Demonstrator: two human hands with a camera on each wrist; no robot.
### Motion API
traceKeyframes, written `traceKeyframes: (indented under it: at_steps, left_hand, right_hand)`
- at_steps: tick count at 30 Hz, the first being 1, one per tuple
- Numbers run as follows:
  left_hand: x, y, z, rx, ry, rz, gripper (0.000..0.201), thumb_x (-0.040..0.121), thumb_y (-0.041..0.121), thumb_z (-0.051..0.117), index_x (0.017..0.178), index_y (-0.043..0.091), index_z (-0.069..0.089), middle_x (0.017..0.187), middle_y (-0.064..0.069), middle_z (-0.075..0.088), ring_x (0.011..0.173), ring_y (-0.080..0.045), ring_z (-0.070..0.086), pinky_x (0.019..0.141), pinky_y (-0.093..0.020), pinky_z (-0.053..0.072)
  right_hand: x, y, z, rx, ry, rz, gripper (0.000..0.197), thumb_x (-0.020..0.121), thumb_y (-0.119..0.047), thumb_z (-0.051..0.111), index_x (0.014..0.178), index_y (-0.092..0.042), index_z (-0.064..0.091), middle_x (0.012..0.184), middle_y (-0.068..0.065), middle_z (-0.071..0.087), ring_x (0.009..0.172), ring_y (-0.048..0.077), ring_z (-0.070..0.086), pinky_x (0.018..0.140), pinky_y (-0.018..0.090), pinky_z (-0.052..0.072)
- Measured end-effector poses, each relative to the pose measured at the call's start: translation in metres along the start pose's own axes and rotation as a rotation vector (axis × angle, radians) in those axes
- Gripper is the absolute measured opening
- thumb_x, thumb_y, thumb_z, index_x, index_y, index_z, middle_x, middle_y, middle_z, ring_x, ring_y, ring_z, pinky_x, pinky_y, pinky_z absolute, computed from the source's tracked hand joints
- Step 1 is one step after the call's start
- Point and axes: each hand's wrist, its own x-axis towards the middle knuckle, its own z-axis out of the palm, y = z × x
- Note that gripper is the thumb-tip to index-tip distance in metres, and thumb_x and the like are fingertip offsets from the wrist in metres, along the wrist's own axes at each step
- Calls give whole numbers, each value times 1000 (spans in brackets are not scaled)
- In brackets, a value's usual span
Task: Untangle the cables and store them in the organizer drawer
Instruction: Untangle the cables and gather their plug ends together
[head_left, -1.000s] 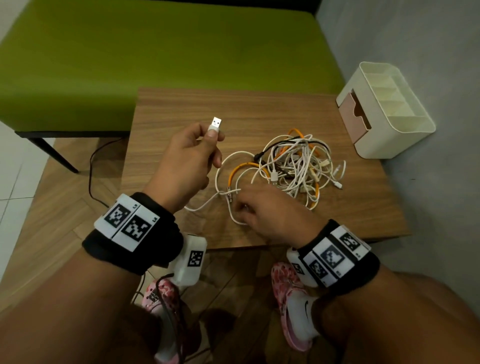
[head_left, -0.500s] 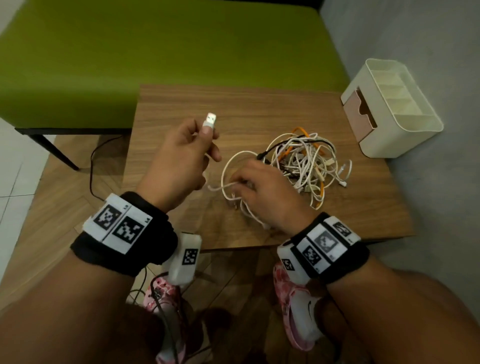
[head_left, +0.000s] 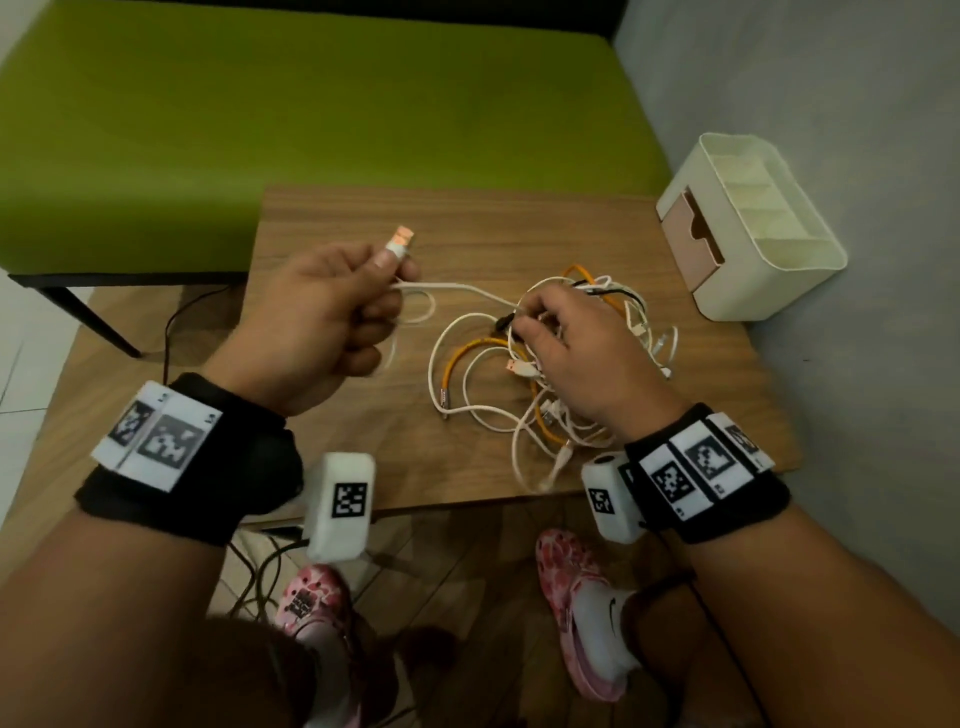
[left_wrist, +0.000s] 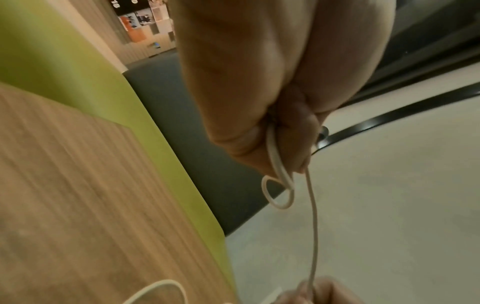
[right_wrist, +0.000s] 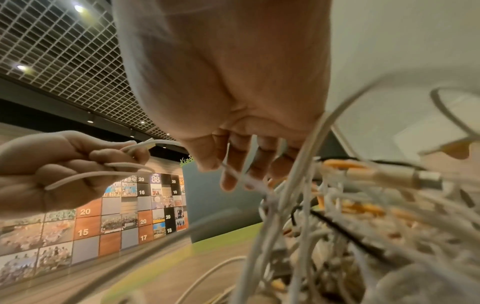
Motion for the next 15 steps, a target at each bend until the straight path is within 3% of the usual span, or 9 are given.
traceKeyframes:
  at_steps: [2,5,8,10,13,15]
  left_hand:
    - [0,7,-6,-78,23,48,22,101,25,40,88,16,54,57,6,28,41,-2,17,38,-13,12]
    - [2,9,-10,-75,82,83,22,103,24,39,87,17,53,55,6,29,40,-3,19,38,-13,13]
    - [5,-1,-5,188,185,67,23,104,23,43,86,16,55,53,3,45,45,-10,23,41,-17,19]
    - [8,-12,0,422,217,63,21,103,22,45,89,14,59,57,7,60,45,-11,28,44,-21,24]
    - [12,-20,6,648,248,98,22,102,24,48,94,14,66,43,22,49,36,0,35,48,-29,27]
    - [16,-20,8,649,260,109,23,102,25,48,98,12,67,39,21,43,33,0,36,48,-29,28]
  right_hand:
    - [-4,-3,-14,5,40,52,12,101,-28,50,101,-20,58,86,-4,66,77,15,62,66,39,51]
    - [-11,-19,-38,317,106,133,7,102,-25,49,99,-23,55,82,-1,71,63,13,64,56,30,52]
    - [-19,-32,-57,612,71,178,6,101,-22,53,96,-21,54,72,4,69,48,17,59,38,25,41]
    - [-22,-37,-59,687,-37,230,8,102,-23,51,98,-16,55,73,8,70,48,20,61,35,23,39]
    - [-27,-38,-47,665,-203,344,19,102,-24,49,105,-7,59,86,11,71,66,18,70,40,28,49]
    - [-29,-31,-36,380,-281,297,21,99,-30,54,105,-16,68,97,2,69,82,12,68,59,31,57]
